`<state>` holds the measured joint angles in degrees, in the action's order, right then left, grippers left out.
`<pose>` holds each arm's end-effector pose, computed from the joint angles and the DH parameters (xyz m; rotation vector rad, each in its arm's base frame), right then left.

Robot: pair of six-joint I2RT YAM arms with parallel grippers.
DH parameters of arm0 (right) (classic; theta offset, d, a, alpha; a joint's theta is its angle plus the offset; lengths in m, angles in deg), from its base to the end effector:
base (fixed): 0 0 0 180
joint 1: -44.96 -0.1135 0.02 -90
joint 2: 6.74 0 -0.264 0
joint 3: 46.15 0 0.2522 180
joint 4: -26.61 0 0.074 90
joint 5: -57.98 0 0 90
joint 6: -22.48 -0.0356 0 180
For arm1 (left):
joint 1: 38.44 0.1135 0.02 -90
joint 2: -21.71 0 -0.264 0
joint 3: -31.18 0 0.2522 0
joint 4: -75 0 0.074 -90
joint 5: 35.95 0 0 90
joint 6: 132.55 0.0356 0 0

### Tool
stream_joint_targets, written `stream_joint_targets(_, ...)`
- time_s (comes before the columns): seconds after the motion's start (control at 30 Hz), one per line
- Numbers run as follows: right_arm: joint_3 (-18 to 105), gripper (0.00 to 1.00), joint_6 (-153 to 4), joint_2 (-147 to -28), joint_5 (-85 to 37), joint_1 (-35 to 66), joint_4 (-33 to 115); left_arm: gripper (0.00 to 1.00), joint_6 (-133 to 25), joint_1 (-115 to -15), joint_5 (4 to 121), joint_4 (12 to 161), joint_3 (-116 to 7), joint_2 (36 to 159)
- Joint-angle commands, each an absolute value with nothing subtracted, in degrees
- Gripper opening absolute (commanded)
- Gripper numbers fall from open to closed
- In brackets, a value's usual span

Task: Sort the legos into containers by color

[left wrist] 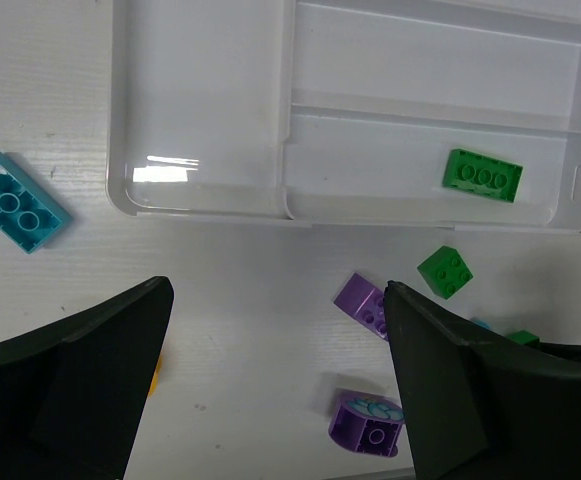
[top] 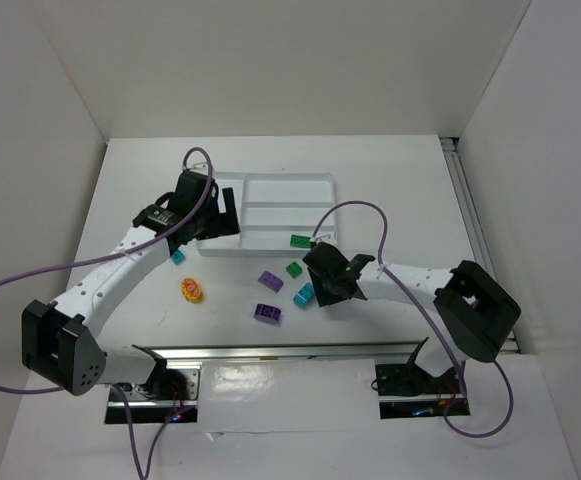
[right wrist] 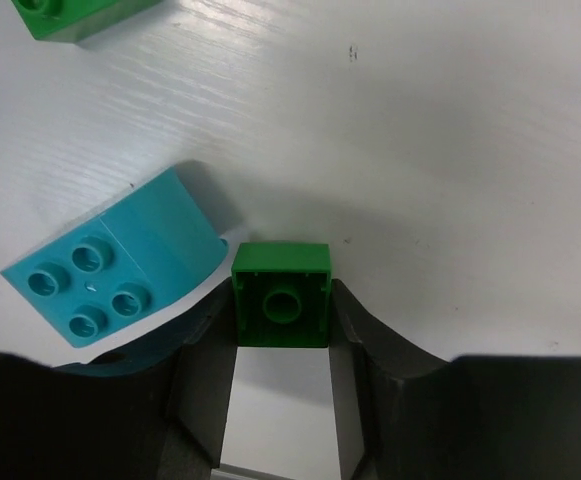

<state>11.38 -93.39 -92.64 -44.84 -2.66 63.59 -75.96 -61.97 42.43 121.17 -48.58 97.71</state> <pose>0.1867 0.1929 0.1582 -0.4383 2.6282 0.1084 0.2671 -0.1085 0.3128 -0.3017 2.2886 -0.2785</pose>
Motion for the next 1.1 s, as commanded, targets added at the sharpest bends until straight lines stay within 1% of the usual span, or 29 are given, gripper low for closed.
stream_joint_targets(0.0, 11.82, 0.42, -93.1, -92.61, -45.55, -2.59, 60.94, 0.99, -76.65, -61.82, 42.97, 121.02, -50.7, 97.91)
stream_joint_targets(0.17, 14.62, 0.38, -93.8, -88.31, -50.03, -2.59, 66.99, 0.99, -77.7, -61.82, 40.43, 121.9, -50.09, 98.43)
stream_joint_targets(0.27, 18.22, 0.37, -93.8, -84.88, -52.66, -2.59, 70.86, 1.0, -78.85, -61.2, 39.46, 122.43, -50.08, 98.96)
stream_joint_targets(0.37, 23.84, 0.37, -92.31, -84.86, -53.2, -0.59, 71.57, 1.0, -79.37, -58.84, 41.12, 123.13, -50.08, 100.27)
stream_joint_targets(0.5, 31.49, 0.37, -89.59, -91.01, -52.59, 3.03, 68.68, 1.0, -80.96, -55.67, 43.85, 124.54, -49.56, 100.29)
stream_joint_targets(0.53, 34.38, 0.37, -89.06, -94.15, -51.81, 3.55, 67.28, 1.0, -81.56, -54.62, 43.85, 124.54, -49.55, 100.28)
stream_joint_targets(0.7, 40.73, 0.39, -87.22, -102.79, -49.08, 6.71, 63.84, 1.0, -82.27, -49.61, 42.36, 126.82, -47.45, 99.05)
stream_joint_targets(0.8, 42.58, 0.4, -87.21, -106.4, -47.94, 6.72, 62.61, 1.0, -82.27, -45.04, 45.43, 126.82, -46.13, 100.8)
stream_joint_targets(0.83, 43.36, 0.41, -87.21, -107.62, -47.93, 6.72, 62.61, 1.0, -82.27, -43.03, 46.48, 126.82, -45.43, 101.42)
stream_joint_targets(0.9, 43.37, 0.49, -87.21, -108.33, -47.32, 7.25, 61.9, 1.0, -82.27, -41.44, 49.64, 126.82, -44.72, 103.52)
stream_joint_targets(0.97, 43.37, 0.55, -87.74, -108.86, -46.44, 7.78, 60.07, 1.0, -82.8, -40.38, 50.36, 126.82, -44.02, 104.76)
stream_joint_targets(1.0, 43.37, 0.63, -87.74, -108.86, -46.44, 8.3, 60.06, 1.0, -82.8, -40.37, 51.05, 126.13, -44.02, 105.37)
stream_joint_targets(1.07, 43.37, 0.69, -88.26, -109.39, -45.91, 8.3, 59.53, 1.0, -83.33, -39.85, 51.06, 126.12, -43.4, 106.69)
